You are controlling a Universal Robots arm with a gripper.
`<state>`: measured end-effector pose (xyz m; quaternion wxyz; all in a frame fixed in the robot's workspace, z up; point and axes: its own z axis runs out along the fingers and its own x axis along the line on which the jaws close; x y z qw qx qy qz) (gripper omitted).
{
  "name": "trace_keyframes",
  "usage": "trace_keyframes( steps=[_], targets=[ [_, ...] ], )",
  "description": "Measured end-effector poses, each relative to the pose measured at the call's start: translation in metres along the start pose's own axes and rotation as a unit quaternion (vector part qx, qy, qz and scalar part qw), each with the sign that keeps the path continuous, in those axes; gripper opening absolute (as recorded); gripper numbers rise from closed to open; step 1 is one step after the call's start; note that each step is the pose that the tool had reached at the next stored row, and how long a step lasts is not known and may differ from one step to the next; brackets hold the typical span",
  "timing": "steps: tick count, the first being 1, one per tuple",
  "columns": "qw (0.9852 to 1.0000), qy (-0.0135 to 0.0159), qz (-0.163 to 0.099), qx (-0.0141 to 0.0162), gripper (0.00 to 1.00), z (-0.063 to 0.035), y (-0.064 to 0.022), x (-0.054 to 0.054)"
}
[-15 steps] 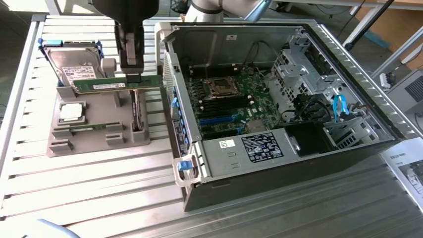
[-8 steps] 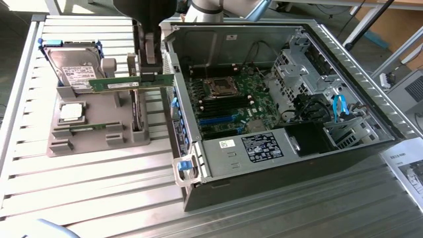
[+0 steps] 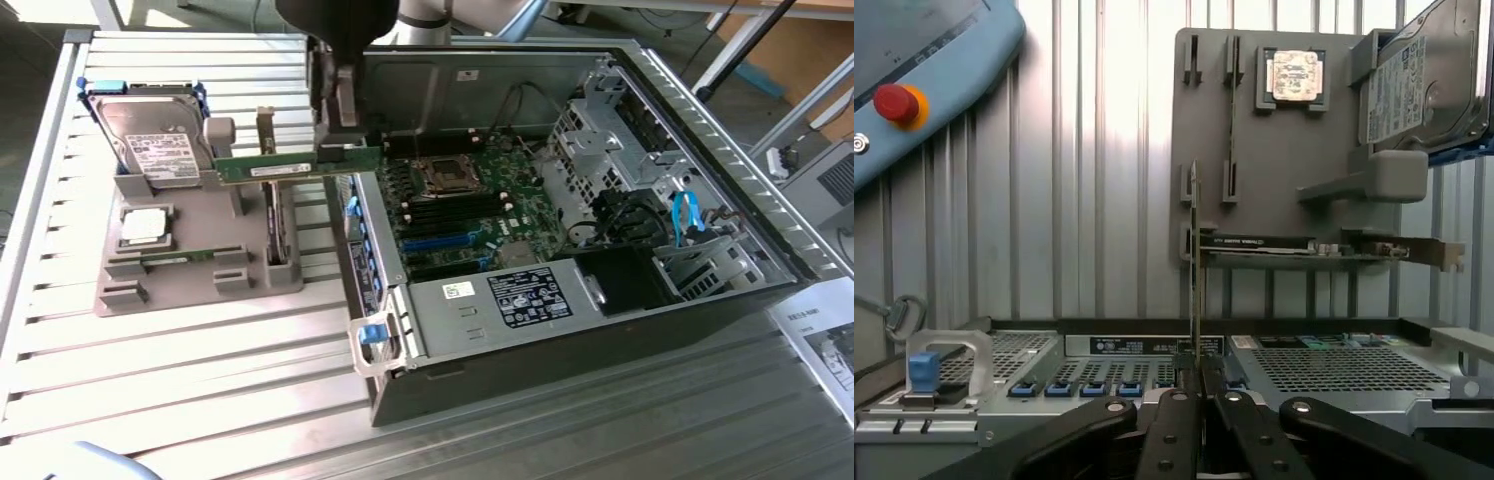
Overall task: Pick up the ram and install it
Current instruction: 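Pick up the ram and move it above insertion slot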
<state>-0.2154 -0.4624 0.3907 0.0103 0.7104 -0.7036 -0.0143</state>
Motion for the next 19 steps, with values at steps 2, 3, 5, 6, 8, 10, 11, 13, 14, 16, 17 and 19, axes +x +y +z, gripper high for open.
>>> trace_keyframes(
  steps=[2, 3, 5, 6, 8, 10, 11, 13, 14, 16, 17, 19],
  targets=[
    [1.0000, 0.0001, -0.002, 0.0000, 0.13, -0.0003, -0.0067, 0.000],
    [1.0000, 0.0001, -0.002, 0.0000, 0.13, -0.0004, -0.0103, 0.000],
    [1.0000, 0.0001, -0.004, 0.0000, 0.13, -0.0006, -0.0176, 0.000],
    [1.0000, 0.0002, -0.005, 0.0000, 0.13, -0.0007, -0.0209, 0.000],
    [1.0000, 0.0002, -0.007, -0.0001, 0.13, -0.0010, -0.0277, 0.000],
    [1.0000, 0.0003, -0.008, -0.0001, 0.13, -0.0012, -0.0345, 0.000],
    [1.0000, 0.0003, -0.009, 0.0000, 0.13, -0.0013, -0.0382, 0.000],
    [0.9999, 0.0003, -0.010, -0.0001, 0.13, -0.0016, -0.0453, 0.000],
    [0.9999, 0.0004, -0.011, -0.0001, 0.13, -0.0017, -0.0488, 0.000],
    [0.9999, 0.0004, -0.012, -0.0001, 0.13, -0.0020, -0.0559, 0.000],
    [0.9999, 0.0004, -0.013, -0.0001, 0.13, -0.0021, -0.0595, 0.000],
    [0.9999, 0.0005, -0.014, -0.0001, 0.13, -0.0023, -0.0665, 0.001]
  ],
)
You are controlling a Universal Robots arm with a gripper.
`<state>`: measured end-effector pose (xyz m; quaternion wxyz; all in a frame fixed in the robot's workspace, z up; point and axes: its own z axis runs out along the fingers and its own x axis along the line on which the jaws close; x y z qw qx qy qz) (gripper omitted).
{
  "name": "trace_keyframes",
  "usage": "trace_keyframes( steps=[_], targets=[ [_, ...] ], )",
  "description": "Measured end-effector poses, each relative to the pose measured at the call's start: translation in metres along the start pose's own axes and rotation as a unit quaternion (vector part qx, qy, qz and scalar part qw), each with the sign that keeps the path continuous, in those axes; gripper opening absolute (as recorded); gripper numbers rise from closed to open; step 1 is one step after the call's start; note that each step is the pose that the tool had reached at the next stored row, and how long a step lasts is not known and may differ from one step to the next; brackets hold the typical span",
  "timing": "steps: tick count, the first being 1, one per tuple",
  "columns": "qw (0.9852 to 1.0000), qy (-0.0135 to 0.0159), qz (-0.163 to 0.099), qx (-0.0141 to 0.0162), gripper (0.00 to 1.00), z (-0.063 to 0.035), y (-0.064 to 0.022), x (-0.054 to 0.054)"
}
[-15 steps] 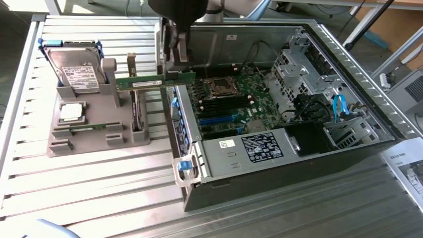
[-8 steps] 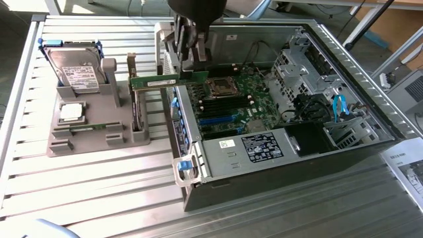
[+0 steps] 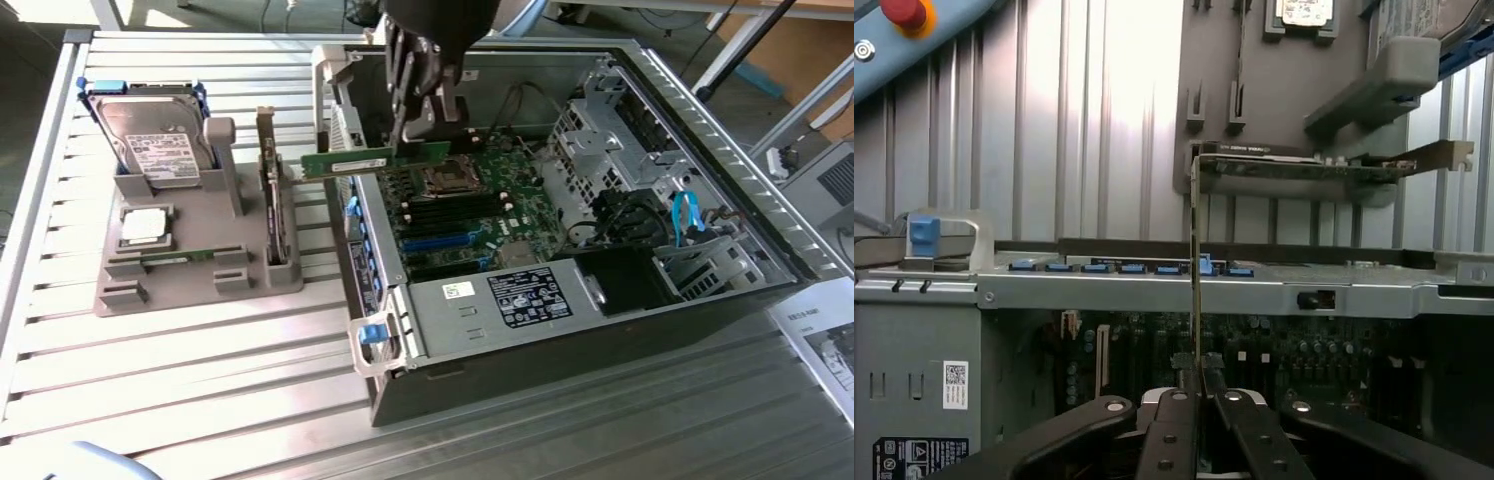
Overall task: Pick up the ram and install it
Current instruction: 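Pick up the ram and move it above insertion slot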
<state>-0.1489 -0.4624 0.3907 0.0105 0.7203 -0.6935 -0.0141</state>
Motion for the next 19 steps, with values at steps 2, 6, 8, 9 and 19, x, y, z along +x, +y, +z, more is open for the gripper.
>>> trace_keyframes(
  steps=[2, 6, 8, 9, 19],
  targets=[
    [1.0000, 0.0001, -0.001, 0.0000, 0.13, -0.0003, -0.0073, 0.000],
    [1.0000, 0.0001, -0.004, 0.0000, 0.13, -0.0007, -0.0205, 0.001],
    [1.0000, 0.0001, -0.004, 0.0000, 0.13, -0.0009, -0.0263, 0.001],
    [1.0000, 0.0002, -0.005, 0.0000, 0.13, -0.0010, -0.0292, 0.001],
    [1.0000, 0.0003, -0.008, -0.0001, 0.13, -0.0020, -0.0581, 0.002]
  ],
)
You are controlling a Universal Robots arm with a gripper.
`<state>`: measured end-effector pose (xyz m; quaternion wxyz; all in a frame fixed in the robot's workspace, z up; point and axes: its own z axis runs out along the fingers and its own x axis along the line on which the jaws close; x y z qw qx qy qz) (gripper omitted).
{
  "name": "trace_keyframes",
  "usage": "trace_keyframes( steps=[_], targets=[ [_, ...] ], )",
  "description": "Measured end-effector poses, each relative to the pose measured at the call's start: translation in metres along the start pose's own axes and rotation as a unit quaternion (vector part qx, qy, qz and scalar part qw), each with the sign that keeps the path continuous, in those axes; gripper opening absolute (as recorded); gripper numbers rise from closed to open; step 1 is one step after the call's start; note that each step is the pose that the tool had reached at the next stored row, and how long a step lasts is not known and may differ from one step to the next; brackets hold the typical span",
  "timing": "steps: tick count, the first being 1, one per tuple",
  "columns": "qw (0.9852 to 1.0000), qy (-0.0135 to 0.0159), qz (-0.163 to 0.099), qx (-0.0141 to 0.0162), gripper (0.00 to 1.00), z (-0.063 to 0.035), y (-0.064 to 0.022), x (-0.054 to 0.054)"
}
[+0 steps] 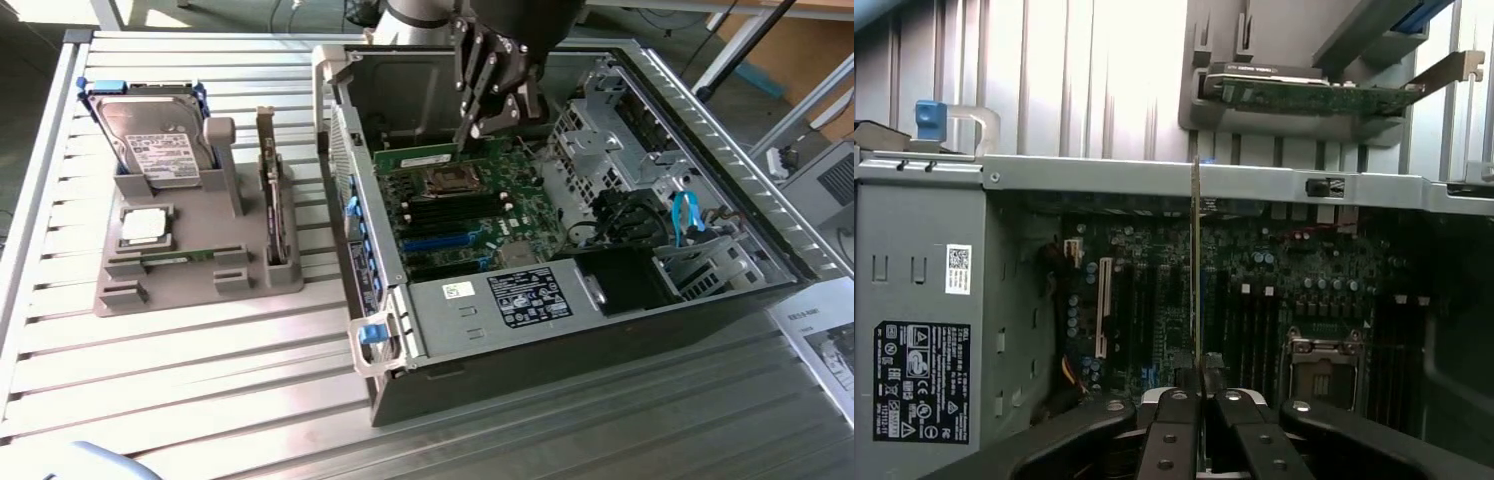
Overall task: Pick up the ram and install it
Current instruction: 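Pick up the ram and move it above insertion slot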
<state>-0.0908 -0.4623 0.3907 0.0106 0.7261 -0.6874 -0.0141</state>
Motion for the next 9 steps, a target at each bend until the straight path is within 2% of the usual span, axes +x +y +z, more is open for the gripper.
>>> trace_keyframes(
  steps=[9],
  targets=[
    [1.0000, 0.0001, -0.003, 0.0000, 0.13, -0.0008, -0.0223, 0.001]
  ],
)
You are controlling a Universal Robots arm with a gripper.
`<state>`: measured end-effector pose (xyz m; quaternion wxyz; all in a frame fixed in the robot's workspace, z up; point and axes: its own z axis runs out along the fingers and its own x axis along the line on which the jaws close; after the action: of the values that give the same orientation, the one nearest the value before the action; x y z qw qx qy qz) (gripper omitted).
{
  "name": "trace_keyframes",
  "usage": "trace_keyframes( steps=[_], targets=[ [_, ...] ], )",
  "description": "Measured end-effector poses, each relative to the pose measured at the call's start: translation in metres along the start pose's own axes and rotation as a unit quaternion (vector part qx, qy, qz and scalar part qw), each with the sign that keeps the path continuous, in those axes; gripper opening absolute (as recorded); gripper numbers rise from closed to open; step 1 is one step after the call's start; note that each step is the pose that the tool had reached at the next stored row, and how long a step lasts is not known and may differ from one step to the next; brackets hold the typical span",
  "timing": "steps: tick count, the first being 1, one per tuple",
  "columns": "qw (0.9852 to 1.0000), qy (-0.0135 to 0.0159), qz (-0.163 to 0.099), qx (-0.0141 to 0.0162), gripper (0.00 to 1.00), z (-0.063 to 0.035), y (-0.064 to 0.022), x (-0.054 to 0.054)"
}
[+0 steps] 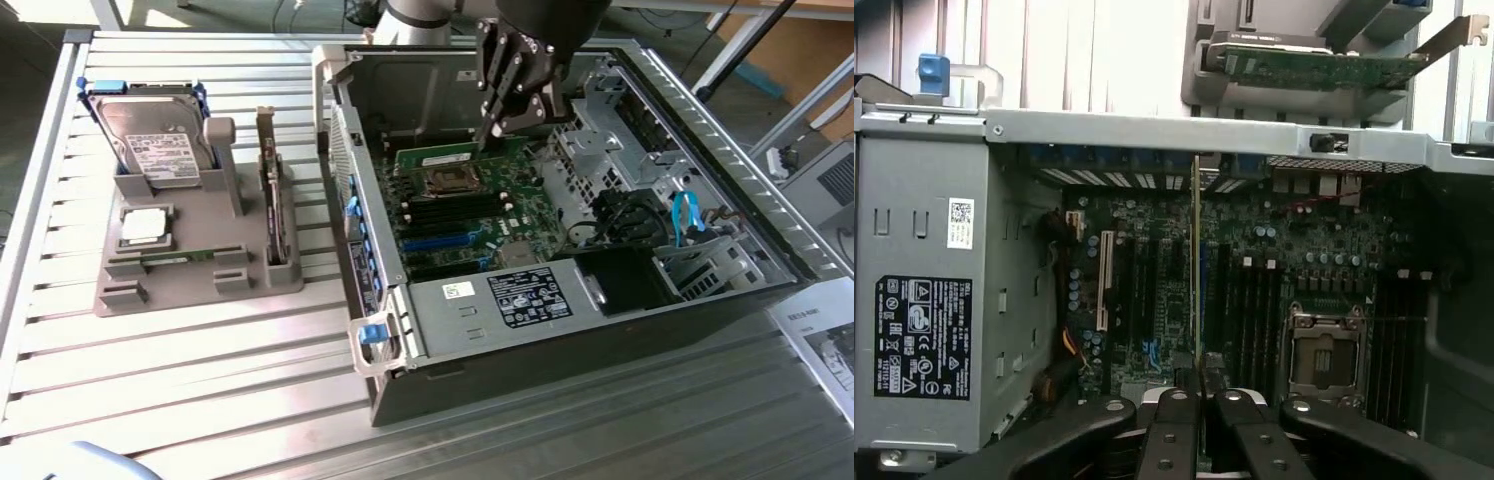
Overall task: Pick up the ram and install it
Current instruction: 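Pick up the ram and move it above insertion slot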
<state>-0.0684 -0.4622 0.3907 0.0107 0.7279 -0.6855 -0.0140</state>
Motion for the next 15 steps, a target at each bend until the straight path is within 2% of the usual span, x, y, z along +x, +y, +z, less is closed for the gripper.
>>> trace_keyframes(
  steps=[15],
  targets=[
    [1.0000, -0.0004, 0.007, -0.0007, 0.13, -0.0001, -0.0059, 0.0003]
  ],
)
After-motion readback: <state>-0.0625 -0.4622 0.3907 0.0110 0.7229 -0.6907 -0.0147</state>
